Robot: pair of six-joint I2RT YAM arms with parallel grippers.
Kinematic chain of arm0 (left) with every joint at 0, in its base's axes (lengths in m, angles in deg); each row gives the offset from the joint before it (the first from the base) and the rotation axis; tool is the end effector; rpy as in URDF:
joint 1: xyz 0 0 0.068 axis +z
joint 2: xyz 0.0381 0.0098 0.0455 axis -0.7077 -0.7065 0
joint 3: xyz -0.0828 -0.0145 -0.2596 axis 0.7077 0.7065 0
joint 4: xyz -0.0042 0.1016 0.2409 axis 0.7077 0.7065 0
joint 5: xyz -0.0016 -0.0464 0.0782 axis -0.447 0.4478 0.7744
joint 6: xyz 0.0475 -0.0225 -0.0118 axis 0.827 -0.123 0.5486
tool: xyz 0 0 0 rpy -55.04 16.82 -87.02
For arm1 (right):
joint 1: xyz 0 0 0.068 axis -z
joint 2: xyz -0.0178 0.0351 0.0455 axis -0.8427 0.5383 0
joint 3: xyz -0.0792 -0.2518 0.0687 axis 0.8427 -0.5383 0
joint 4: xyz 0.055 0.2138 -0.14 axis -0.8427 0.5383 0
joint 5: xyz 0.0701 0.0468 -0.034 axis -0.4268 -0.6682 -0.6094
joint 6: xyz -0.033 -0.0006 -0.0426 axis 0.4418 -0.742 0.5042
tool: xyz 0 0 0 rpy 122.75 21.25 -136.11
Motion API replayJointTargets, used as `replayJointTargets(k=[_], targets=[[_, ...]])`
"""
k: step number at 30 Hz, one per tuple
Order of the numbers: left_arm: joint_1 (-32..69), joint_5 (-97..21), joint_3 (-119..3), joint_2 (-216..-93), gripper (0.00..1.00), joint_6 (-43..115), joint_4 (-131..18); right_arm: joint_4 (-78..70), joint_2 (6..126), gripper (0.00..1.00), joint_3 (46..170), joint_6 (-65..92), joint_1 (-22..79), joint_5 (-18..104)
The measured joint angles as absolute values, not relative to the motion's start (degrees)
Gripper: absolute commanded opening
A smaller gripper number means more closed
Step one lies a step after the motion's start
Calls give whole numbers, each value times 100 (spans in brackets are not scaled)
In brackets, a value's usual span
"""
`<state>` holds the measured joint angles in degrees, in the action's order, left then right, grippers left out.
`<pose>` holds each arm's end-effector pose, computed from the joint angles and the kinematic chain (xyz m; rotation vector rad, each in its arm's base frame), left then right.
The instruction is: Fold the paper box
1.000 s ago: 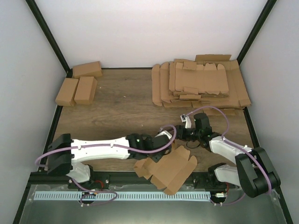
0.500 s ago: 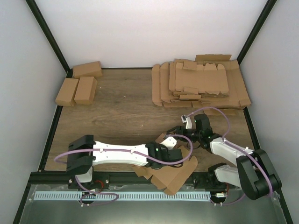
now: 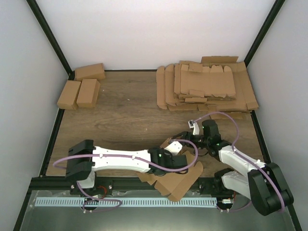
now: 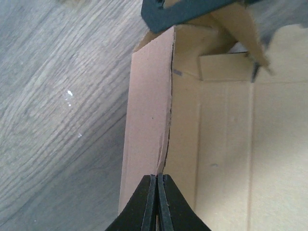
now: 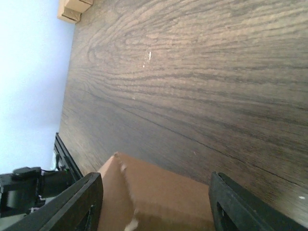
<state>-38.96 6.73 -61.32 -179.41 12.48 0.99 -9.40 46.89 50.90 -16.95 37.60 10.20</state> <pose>0.0556 -0.3275 0.2252 0.9655 2.3014 0.2269 0.1743 0.0873 0.1578 -0.0555 2.3952 1.2971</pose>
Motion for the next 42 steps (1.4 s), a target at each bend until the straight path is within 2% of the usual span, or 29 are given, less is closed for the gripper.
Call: replayJointTargets(k=[3,12,17,22,30,34,38,42], targets=[[-4057,550,-6128,-17793,4,1331,-12,-1010,4564,73,4852,-1747,3762,1029],[-4173,282,-6128,-17697,4,1419,-198,-1040,3873,82,4473,-1837,3775,1357],[-4173,279,-6128,-17697,4,1425,-272,-861,3307,95,4449,-1863,3773,1625],[-4173,279,-6128,-17697,4,1425,-290,-533,2955,98,4480,-1854,3775,2019],[-4173,284,-6121,-17697,4,1421,-296,210,2894,97,4932,-1791,3775,2788],[-4173,284,-6095,-17697,4,1419,-303,326,3165,93,5293,-1680,3779,2963],[-4173,284,-6086,-17697,4,1417,-310,341,3694,86,5636,-1577,3836,2943],[-4173,282,-6084,-17697,4,1415,-323,289,4391,70,5881,-1483,3917,2758]])
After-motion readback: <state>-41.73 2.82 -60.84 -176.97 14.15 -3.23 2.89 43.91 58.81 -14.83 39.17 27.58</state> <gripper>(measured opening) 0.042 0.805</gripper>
